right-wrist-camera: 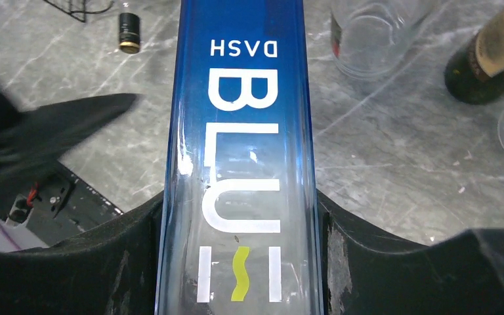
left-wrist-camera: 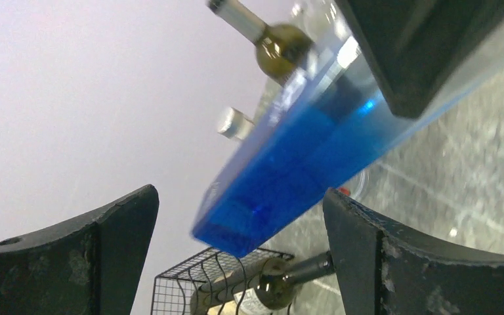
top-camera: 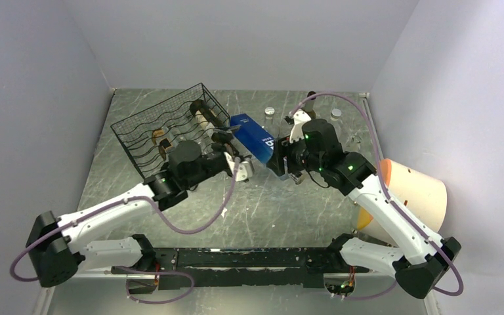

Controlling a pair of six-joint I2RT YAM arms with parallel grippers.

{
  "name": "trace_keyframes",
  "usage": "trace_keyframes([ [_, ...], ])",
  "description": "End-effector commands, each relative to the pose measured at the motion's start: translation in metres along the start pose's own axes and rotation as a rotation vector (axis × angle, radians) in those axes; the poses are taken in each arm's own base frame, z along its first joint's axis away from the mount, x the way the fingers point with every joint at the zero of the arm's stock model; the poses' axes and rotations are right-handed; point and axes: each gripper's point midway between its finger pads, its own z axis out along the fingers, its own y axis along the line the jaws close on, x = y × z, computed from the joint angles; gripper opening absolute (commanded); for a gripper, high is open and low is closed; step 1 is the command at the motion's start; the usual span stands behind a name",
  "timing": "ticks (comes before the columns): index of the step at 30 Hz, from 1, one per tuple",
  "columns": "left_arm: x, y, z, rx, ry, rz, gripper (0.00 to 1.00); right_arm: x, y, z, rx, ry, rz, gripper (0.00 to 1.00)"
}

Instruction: Put the wine bottle on the wine rack

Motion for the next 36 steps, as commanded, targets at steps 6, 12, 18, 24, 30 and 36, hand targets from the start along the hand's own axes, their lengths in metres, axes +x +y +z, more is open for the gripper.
trace_keyframes([
  [6,-0.013,0.076,-0.052,-0.437,0.017,-0.614,0.98,-0.035,0.011,0.008,-0.059,-0.157,0.0,0.0],
  [12,-0.025,0.102,-0.069,-0.487,0.079,-0.785,0.98,-0.022,0.034,0.022,-0.186,-0.14,0.009,0.0],
  [18,-0.045,0.12,-0.076,-0.493,0.09,-0.93,0.98,-0.006,0.08,0.037,-0.309,-0.146,-0.007,0.0],
  [24,-0.057,0.129,-0.08,-0.493,0.067,-0.99,0.98,0.007,0.131,0.053,-0.428,-0.15,-0.002,0.0],
  [30,-0.06,0.132,-0.088,-0.494,0.056,-0.985,0.98,0.016,0.163,0.073,-0.476,-0.139,0.018,0.0],
  [36,-0.057,0.133,-0.097,-0.516,0.065,-0.987,0.98,0.019,0.181,0.09,-0.462,-0.141,0.029,0.0],
])
